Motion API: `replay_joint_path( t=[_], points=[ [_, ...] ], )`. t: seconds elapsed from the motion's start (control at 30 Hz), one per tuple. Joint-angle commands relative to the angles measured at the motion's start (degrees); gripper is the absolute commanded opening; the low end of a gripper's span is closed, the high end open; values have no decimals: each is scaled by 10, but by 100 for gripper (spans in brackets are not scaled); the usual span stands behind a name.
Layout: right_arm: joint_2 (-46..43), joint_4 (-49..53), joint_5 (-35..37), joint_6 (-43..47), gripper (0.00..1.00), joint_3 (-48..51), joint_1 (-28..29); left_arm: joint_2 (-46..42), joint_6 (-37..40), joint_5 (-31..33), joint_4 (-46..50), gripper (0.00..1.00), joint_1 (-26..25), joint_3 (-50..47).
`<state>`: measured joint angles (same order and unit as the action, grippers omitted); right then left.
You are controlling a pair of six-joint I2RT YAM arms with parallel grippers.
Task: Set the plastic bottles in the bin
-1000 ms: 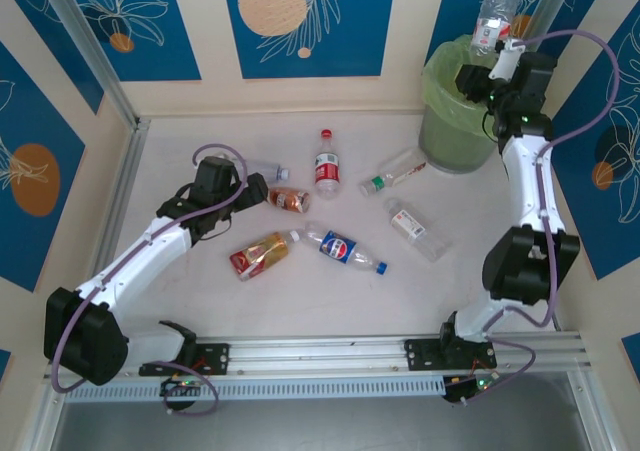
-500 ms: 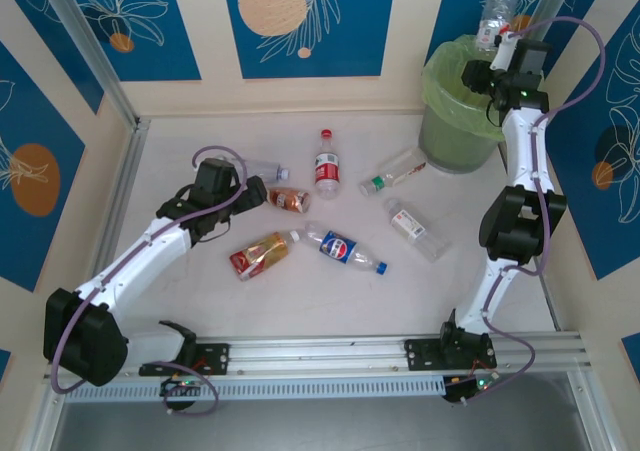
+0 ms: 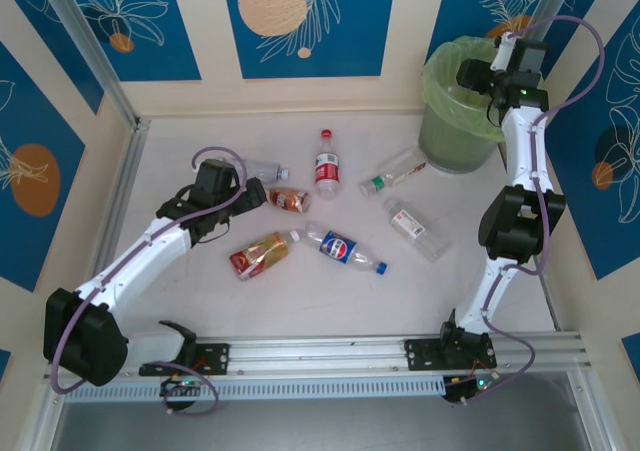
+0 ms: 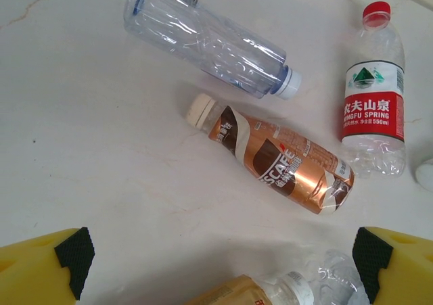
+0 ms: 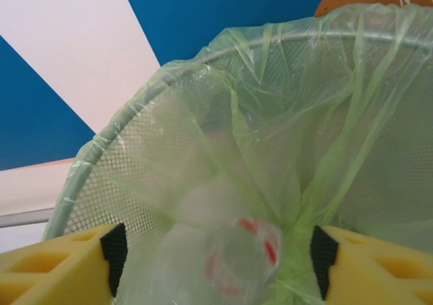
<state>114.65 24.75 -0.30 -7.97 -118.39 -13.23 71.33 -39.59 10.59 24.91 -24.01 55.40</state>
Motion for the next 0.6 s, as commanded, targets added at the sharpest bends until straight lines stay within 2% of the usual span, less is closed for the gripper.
replay_joint_path(
  t=[0.0, 0.13, 0.27, 0.57],
  points=[
    [-10, 10, 15, -8, 78, -18, 3, -3, 17, 6, 2, 100, 4, -9],
    [-24, 16, -5, -17, 85, -18, 4, -2, 24, 6, 0, 100, 5, -13],
    [-41, 30, -9, -30, 99, -14, 9, 7, 40, 6, 11, 100, 5, -9],
    [-125, 31, -13, -40, 99, 68, 34, 31, 94, -3, 57, 100, 7, 8]
  ],
)
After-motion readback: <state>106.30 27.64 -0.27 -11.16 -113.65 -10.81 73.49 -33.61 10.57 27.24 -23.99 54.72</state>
